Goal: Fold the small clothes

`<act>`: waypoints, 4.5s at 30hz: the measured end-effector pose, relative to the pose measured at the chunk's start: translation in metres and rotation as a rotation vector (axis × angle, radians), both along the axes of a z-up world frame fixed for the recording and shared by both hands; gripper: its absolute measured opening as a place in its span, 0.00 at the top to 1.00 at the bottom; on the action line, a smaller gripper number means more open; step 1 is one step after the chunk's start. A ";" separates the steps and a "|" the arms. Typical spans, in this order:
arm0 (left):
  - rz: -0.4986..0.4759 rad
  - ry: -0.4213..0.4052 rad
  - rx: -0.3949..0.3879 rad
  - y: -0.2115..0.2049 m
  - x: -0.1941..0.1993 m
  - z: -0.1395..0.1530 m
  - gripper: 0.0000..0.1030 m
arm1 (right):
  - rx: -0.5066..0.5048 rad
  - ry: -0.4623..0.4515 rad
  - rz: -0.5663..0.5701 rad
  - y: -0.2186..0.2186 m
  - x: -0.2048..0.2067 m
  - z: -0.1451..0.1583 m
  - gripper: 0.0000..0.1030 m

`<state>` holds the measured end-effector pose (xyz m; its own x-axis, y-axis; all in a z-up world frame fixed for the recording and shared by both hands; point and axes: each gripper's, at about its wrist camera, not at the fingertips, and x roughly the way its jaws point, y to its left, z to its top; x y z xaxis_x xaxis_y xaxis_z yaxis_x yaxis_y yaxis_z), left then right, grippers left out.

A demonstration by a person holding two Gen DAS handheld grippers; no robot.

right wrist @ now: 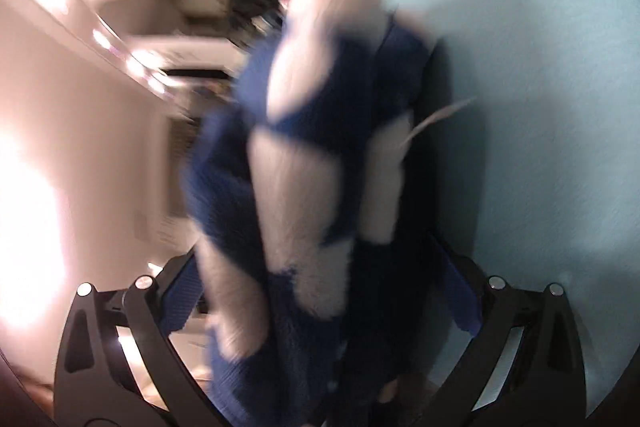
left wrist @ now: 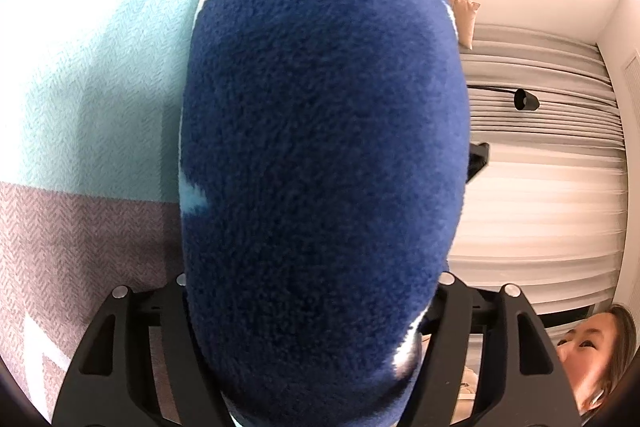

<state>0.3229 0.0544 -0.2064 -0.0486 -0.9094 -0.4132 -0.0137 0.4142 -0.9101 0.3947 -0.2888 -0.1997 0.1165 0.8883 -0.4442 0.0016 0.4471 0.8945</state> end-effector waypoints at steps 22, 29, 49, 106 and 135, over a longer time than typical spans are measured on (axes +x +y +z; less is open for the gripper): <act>-0.050 -0.368 -0.051 -0.048 0.010 0.127 0.32 | -0.168 -0.313 0.031 -0.009 -0.013 0.186 0.44; -0.128 -0.497 -0.153 -0.132 0.060 0.189 0.32 | -0.356 -0.439 -0.044 -0.094 -0.005 0.297 0.41; -0.247 -0.273 -0.146 -0.389 0.213 0.024 0.27 | -0.397 -0.143 -0.375 -0.326 0.097 0.133 0.29; 0.280 -1.007 0.691 -0.152 -0.090 0.183 0.01 | -1.189 -0.724 -0.818 -0.008 -0.254 0.234 0.02; 0.308 -1.083 0.713 -0.124 -0.175 0.182 0.01 | -1.216 -0.687 -0.777 0.035 -0.307 0.212 0.02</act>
<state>0.1478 -0.0692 -0.0241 0.7716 -0.3938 -0.4996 0.3957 0.9120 -0.1077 0.0873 -0.2537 0.0127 0.8185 -0.3066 -0.4859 0.3240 0.9447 -0.0504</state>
